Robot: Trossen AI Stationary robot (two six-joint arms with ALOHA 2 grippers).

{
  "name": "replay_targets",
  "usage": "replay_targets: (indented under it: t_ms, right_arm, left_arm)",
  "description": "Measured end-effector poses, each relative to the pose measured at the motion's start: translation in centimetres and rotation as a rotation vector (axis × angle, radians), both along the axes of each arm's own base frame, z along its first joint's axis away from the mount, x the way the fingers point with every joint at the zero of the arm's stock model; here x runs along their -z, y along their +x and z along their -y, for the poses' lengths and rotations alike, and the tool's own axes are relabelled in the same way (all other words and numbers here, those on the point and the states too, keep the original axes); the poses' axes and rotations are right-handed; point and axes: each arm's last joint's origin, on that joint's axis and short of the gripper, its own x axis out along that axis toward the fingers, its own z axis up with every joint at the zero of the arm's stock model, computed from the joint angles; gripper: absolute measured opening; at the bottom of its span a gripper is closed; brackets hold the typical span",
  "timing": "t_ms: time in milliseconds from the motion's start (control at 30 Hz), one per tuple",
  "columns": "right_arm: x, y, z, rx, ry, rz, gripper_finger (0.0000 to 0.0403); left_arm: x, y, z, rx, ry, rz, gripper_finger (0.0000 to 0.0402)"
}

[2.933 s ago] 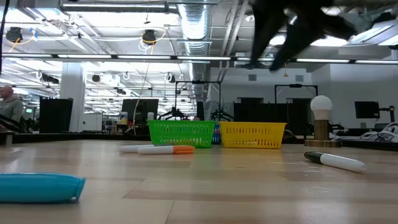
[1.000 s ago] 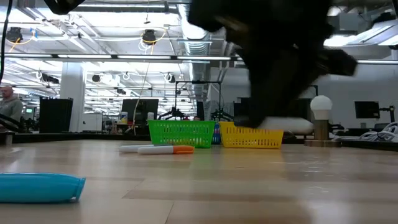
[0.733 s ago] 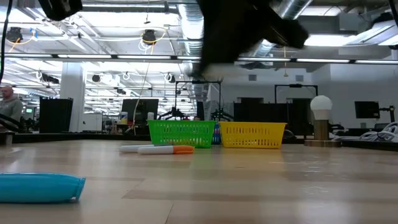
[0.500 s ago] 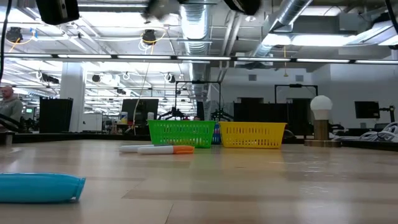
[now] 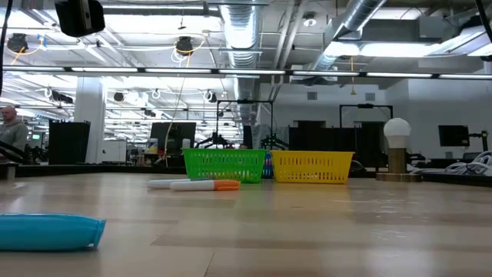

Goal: Pick & Place Markers
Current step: Put the black mini marker into the green bin

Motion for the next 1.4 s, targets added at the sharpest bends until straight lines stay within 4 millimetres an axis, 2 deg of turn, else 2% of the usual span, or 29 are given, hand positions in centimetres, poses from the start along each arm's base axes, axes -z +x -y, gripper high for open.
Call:
replay_targets:
  t_ms: [167, 400, 533, 1400]
  right_arm:
    - [-0.3, 0.2, -0.4, -0.037, -0.011, 0.035, 0.0042]
    - [-0.4, 0.5, 0.1, -0.055, -0.014, 0.041, 0.0027]
    - [-0.4, 0.6, 0.3, -0.057, -0.009, 0.038, 0.0032]
    - [-0.4, 0.9, 1.1, -0.029, -0.025, 0.031, 0.0037]
  left_arm:
    - [0.2, 0.5, -0.5, 0.016, 0.000, -0.018, 0.0144]
    - [1.0, 1.6, -0.8, 0.033, -0.021, -0.046, 0.0161]
    - [1.2, 1.9, -0.8, 0.032, -0.037, -0.042, 0.0161]
    - [0.6, 1.4, 0.1, 0.082, -0.070, 0.002, 0.0159]
